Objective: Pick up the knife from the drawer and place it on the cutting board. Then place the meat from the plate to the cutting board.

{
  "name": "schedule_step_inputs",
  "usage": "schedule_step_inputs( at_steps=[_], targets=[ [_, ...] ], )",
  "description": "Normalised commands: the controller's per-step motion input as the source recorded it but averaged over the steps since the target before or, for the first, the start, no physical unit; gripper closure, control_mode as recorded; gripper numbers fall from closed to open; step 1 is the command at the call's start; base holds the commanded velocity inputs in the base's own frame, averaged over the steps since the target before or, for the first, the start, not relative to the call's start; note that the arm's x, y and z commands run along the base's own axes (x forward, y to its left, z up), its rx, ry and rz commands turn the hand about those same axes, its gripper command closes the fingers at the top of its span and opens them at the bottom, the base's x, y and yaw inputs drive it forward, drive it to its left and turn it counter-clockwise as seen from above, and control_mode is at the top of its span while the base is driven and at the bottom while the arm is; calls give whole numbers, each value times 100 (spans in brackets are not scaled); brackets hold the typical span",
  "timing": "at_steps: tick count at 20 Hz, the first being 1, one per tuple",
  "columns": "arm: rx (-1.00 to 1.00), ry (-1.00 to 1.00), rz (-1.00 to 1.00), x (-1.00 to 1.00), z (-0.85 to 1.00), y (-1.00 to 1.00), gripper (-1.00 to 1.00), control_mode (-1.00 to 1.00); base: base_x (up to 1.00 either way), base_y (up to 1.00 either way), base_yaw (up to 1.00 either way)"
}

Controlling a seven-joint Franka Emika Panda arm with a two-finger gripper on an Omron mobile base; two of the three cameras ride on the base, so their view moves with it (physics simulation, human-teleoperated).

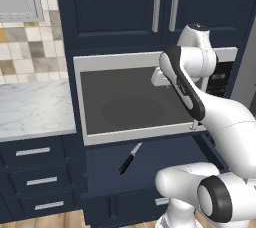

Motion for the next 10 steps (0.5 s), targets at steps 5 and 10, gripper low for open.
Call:
schedule_step_inputs(
  at_steps=[5,10],
  targets=[
    [0,0,0,0,0,0,-100,-100,0,0,0],
    [0,0,0,-1,0,0,-100,-100,0,0,0]
  ],
)
